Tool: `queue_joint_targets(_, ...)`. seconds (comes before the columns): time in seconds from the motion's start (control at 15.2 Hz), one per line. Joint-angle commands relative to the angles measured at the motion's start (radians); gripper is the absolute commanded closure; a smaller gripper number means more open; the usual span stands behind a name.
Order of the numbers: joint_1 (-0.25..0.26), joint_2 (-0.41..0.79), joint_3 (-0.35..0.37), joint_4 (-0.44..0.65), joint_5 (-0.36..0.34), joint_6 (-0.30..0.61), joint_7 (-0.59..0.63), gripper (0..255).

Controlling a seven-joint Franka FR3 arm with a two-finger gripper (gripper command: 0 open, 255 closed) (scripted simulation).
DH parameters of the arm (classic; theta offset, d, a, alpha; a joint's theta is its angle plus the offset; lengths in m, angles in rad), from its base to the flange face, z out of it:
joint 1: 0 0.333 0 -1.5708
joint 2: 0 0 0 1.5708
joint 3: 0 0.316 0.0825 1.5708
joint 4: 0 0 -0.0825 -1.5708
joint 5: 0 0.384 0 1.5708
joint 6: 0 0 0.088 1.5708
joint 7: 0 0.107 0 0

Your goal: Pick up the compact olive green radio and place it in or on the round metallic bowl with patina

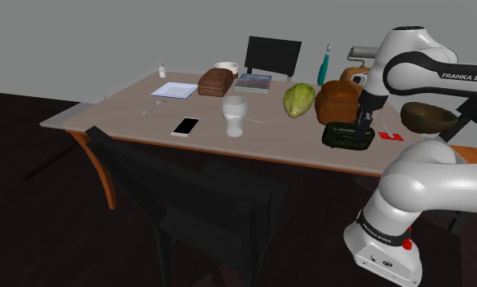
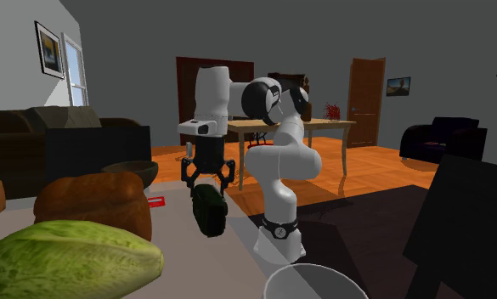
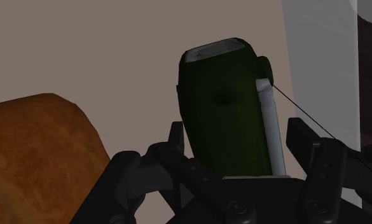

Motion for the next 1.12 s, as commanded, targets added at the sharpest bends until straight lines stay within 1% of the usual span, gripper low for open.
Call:
queue_joint_targets(0.0,0.000,0.000,0.000,-0.001,0.000,0.000,0.000,255)
queue_joint_targets(0.26,0.000,0.000,0.000,-0.001,0.000,0.001,0.000,255)
queue_joint_targets(1.06,0.042,0.017,0.080,0.156,0.082,-0.136,-0.008,255)
